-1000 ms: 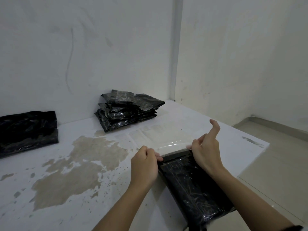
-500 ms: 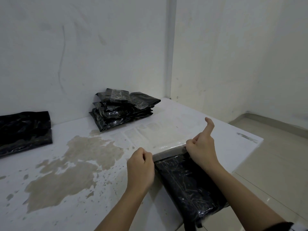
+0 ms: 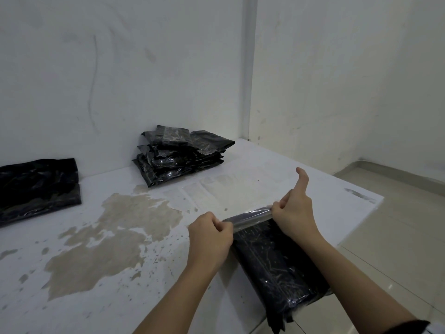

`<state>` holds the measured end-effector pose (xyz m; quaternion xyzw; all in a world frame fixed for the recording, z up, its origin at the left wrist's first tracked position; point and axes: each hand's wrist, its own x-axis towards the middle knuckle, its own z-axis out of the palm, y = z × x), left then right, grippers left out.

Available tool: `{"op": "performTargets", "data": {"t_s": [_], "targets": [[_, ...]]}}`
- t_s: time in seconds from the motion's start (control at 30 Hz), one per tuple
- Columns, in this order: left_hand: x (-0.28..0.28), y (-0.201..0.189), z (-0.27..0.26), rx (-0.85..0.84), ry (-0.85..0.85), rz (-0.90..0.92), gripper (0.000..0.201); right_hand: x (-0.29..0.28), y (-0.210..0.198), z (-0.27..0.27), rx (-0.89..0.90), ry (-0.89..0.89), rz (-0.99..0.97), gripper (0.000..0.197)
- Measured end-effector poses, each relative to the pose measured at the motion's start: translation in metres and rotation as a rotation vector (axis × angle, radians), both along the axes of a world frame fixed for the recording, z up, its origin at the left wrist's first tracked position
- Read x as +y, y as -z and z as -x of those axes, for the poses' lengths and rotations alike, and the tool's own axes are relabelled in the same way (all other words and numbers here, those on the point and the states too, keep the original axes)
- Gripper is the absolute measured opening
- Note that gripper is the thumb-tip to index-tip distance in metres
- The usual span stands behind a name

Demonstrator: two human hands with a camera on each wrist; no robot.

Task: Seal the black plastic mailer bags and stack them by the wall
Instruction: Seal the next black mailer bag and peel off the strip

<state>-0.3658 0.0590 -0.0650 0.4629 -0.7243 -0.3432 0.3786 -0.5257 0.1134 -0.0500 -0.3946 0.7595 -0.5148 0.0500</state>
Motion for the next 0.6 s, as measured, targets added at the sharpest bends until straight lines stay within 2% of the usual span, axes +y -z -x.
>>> {"op": "performTargets", "data": {"t_s": [0.23, 0.3, 0.4, 0.43, 0.6], "targets": [[0.000, 0.002, 0.005, -0.099, -0.041, -0.049, 0.028, 0.000, -0.001, -0.006, 0.034, 0.043, -0.090, 0.080], [-0.001, 0.001, 0.005, -0.142, -0.042, -0.068, 0.031, 0.000, -0.001, -0.007, 0.153, 0.093, -0.264, 0.063], [-0.001, 0.000, 0.004, -0.257, -0.059, -0.095, 0.032, 0.002, -0.002, -0.009, 0.310, 0.139, -0.510, 0.024], [0.000, 0.000, 0.003, -0.296, -0.072, -0.093, 0.032, 0.003, -0.003, -0.009, 0.319, 0.140, -0.545, 0.020], [0.012, -0.008, 0.007, -0.387, -0.183, 0.083, 0.019, 0.002, -0.003, -0.009, 0.408, 0.163, -0.659, 0.032]]}}
